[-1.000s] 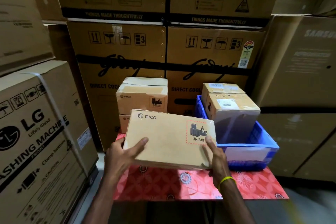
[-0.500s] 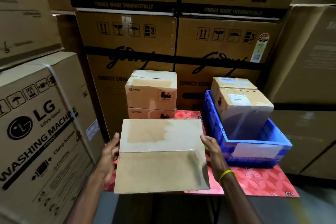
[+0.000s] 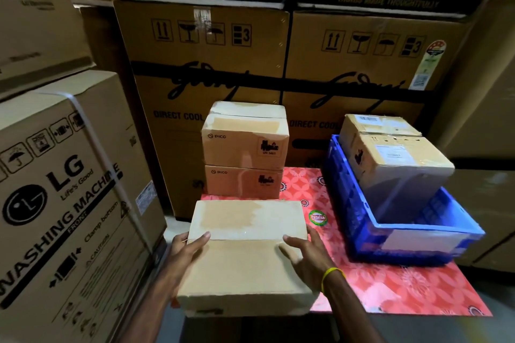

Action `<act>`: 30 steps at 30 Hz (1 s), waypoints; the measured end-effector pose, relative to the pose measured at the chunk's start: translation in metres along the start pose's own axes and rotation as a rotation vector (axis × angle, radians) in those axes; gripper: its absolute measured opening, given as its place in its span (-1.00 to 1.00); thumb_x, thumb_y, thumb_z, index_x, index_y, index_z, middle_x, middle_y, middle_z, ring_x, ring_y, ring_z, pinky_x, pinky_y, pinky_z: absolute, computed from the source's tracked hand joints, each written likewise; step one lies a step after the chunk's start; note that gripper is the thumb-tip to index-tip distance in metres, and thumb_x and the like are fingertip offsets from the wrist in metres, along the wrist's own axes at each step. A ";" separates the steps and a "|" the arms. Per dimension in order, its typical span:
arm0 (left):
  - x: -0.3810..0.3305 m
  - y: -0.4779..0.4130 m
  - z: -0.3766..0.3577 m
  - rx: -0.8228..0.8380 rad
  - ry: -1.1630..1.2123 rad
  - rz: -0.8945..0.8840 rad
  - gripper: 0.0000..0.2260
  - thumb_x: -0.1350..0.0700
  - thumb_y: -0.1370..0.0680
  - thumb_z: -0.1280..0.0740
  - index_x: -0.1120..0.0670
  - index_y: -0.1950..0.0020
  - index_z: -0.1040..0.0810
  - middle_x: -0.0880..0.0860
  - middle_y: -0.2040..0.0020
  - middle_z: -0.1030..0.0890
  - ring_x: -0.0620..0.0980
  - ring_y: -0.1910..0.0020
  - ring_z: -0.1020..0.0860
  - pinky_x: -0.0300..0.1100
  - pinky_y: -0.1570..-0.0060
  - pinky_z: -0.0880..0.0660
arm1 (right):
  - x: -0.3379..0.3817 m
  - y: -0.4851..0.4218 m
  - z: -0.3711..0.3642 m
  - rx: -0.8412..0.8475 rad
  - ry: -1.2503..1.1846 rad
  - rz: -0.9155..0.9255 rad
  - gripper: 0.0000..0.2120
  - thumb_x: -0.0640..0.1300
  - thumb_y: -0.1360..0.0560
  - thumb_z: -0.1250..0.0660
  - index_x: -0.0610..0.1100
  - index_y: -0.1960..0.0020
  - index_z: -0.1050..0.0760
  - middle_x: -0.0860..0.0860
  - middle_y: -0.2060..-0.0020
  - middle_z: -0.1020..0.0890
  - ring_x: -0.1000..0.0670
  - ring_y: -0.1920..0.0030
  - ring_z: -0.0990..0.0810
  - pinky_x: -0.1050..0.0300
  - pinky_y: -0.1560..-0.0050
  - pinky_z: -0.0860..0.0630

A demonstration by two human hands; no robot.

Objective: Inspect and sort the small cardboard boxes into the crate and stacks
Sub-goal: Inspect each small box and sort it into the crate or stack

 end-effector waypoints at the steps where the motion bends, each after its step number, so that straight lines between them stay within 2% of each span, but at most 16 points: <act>1: -0.001 -0.009 -0.001 -0.021 0.000 0.009 -0.55 0.07 -0.53 -0.54 0.13 -0.30 -0.44 0.14 -0.09 -0.66 0.19 -0.06 -0.67 0.11 -0.15 -0.61 | -0.003 -0.010 0.000 -0.028 0.003 -0.014 -0.57 -0.54 -0.51 -0.37 -0.25 -0.31 -0.49 -0.21 -0.12 -0.74 -0.24 -0.21 -0.69 -0.04 -0.07 -0.70; 3: -0.006 -0.030 -0.004 -0.039 -0.021 0.016 -0.76 0.17 -0.58 -0.47 0.12 -0.15 -0.46 0.12 -0.02 -0.63 0.15 0.05 -0.65 0.03 -0.01 -0.60 | -0.006 -0.035 -0.002 -0.059 0.007 -0.032 -0.62 -0.54 -0.51 -0.38 -0.33 -0.28 -0.47 -0.26 -0.13 -0.71 -0.23 -0.15 -0.69 0.11 0.12 -0.72; 4: -0.011 -0.041 -0.005 -0.051 -0.041 0.008 -0.82 0.18 -0.58 -0.46 0.10 -0.07 -0.48 0.12 -0.01 -0.63 0.14 0.07 -0.64 0.04 -0.01 -0.60 | -0.006 -0.046 -0.004 -0.067 0.002 -0.039 -0.63 -0.54 -0.51 -0.38 -0.34 -0.27 -0.47 -0.26 -0.11 -0.71 -0.20 -0.12 -0.70 0.13 0.14 -0.72; 6: -0.017 -0.068 -0.006 -0.079 -0.073 0.004 -0.85 0.17 -0.58 -0.47 0.07 -0.02 -0.51 0.14 0.00 -0.66 0.15 0.09 -0.65 0.10 -0.10 -0.58 | -0.006 -0.076 -0.007 -0.072 0.016 -0.062 -0.61 -0.51 -0.50 -0.41 -0.36 -0.29 -0.46 -0.27 -0.12 -0.72 -0.22 -0.15 -0.71 0.06 0.02 -0.73; 10: -0.028 -0.114 -0.008 -0.124 -0.089 0.017 -0.81 0.13 -0.56 -0.50 0.11 -0.10 -0.56 0.20 -0.10 -0.69 0.15 0.03 -0.66 0.13 -0.17 -0.57 | -0.003 -0.121 -0.016 -0.068 0.018 -0.064 -0.56 -0.44 -0.46 -0.47 -0.27 -0.28 -0.45 -0.27 -0.17 -0.70 -0.20 -0.16 -0.71 -0.13 -0.29 -0.62; 12: -0.032 -0.140 -0.011 -0.122 -0.103 0.023 -0.82 0.13 -0.58 -0.48 0.12 -0.13 -0.58 0.19 -0.12 -0.68 0.14 0.01 -0.65 0.14 -0.21 -0.56 | -0.002 -0.143 -0.020 -0.063 -0.007 -0.068 -0.56 -0.45 -0.47 -0.46 -0.26 -0.29 -0.45 -0.28 -0.18 -0.70 -0.22 -0.16 -0.71 -0.12 -0.23 -0.65; 15: -0.037 -0.166 -0.015 -0.128 -0.133 0.022 -0.72 0.11 -0.58 -0.48 0.17 -0.23 -0.56 0.18 -0.10 -0.68 0.13 0.06 -0.66 -0.05 0.06 -0.60 | -0.005 -0.168 -0.025 -0.059 -0.049 -0.086 -0.54 -0.50 -0.49 -0.40 -0.27 -0.34 -0.44 -0.29 -0.21 -0.68 -0.26 -0.23 -0.68 -0.02 -0.09 -0.69; 16: -0.038 -0.174 -0.015 -0.133 -0.143 0.022 -0.71 0.11 -0.58 -0.48 0.18 -0.25 -0.56 0.19 -0.10 -0.68 0.13 0.06 -0.67 -0.07 0.10 -0.58 | -0.006 -0.174 -0.025 -0.061 -0.053 -0.088 -0.52 -0.51 -0.49 -0.40 -0.27 -0.35 -0.44 -0.30 -0.23 -0.68 -0.26 -0.24 -0.68 -0.01 -0.07 -0.69; 21: -0.038 -0.202 -0.013 -0.150 -0.155 0.018 -0.72 0.13 -0.58 -0.47 0.19 -0.25 -0.58 0.21 -0.13 -0.68 0.15 0.02 -0.65 -0.01 -0.05 -0.56 | -0.005 -0.193 -0.032 -0.032 -0.046 -0.084 -0.47 -0.52 -0.50 -0.39 -0.22 -0.40 -0.42 -0.27 -0.23 -0.67 -0.22 -0.20 -0.69 0.03 -0.04 -0.70; 26: -0.033 -0.216 -0.009 -0.159 -0.142 0.014 -0.78 0.17 -0.58 -0.46 0.20 -0.20 -0.59 0.22 -0.05 -0.70 0.15 0.12 -0.65 -0.09 0.13 -0.54 | -0.003 -0.201 -0.038 -0.023 -0.033 -0.080 -0.46 -0.54 -0.50 -0.38 -0.20 -0.40 -0.41 -0.26 -0.20 -0.67 -0.16 -0.10 -0.70 0.05 0.00 -0.71; 30: -0.030 -0.224 -0.006 -0.166 -0.100 0.009 -0.74 0.17 -0.58 -0.45 0.22 -0.24 -0.60 0.21 0.00 -0.70 0.14 0.15 -0.65 -0.09 0.15 -0.54 | -0.005 -0.205 -0.036 -0.021 -0.025 -0.081 -0.44 -0.55 -0.49 -0.38 -0.20 -0.41 -0.39 -0.26 -0.20 -0.66 -0.19 -0.10 -0.69 0.01 -0.02 -0.72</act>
Point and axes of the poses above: each hand's wrist, its own y-axis away from the middle knuckle, its own z-axis out of the back of the hand, x = y × z, the point moved 5 cm from there along -y, towards the middle knuckle
